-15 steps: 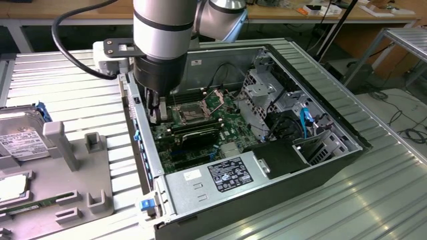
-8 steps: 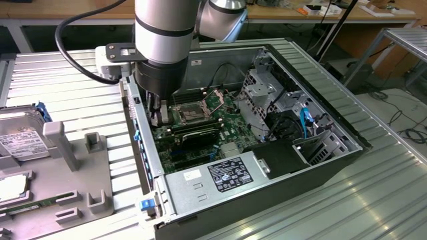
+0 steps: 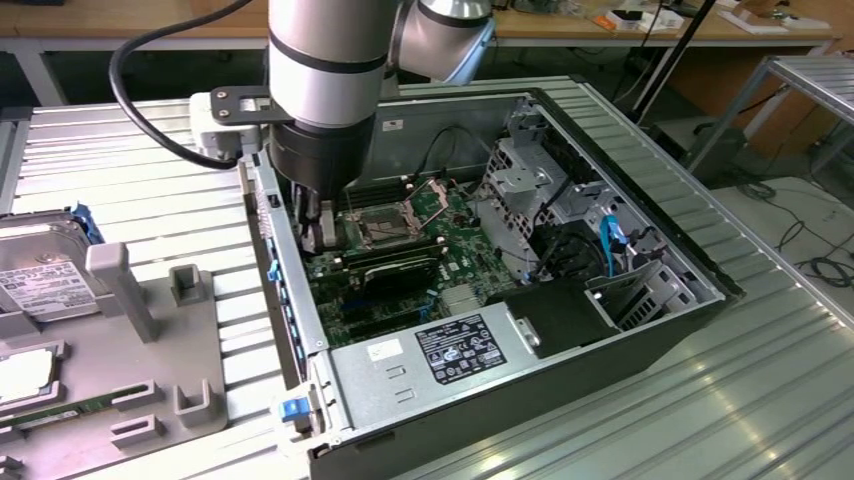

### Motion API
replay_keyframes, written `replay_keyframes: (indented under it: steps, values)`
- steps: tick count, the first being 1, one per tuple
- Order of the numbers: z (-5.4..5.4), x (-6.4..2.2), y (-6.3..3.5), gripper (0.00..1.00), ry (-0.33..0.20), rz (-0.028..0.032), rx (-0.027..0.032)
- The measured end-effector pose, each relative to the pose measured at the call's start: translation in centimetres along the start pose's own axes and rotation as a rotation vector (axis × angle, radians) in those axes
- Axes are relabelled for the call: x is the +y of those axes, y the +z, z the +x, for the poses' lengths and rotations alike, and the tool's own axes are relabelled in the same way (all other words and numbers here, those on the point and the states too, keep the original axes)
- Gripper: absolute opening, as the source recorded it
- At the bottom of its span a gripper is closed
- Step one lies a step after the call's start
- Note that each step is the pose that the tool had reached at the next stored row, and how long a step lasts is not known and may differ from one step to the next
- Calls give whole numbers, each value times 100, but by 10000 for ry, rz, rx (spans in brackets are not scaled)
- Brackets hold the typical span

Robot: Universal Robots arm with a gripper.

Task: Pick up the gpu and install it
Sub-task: 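Press down on the gpu until it lock into place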

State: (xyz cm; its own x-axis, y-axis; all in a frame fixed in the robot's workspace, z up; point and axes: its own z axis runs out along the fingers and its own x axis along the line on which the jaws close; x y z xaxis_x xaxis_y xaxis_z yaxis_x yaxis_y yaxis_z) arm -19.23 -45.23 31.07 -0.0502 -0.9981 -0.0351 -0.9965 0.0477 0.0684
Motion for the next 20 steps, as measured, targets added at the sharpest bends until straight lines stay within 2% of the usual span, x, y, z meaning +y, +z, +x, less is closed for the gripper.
replay_keyframes:
  steps: [7, 12, 17, 20]
  values:
    - [-4, 39, 7, 11, 57, 43, -7]
    - [-12, 39, 13, 11, 57, 82, -111]
    - [-10, 54, 22, 11, 78, 103, -114]
    - [-9, 66, 45, 11, 95, 179, -116]
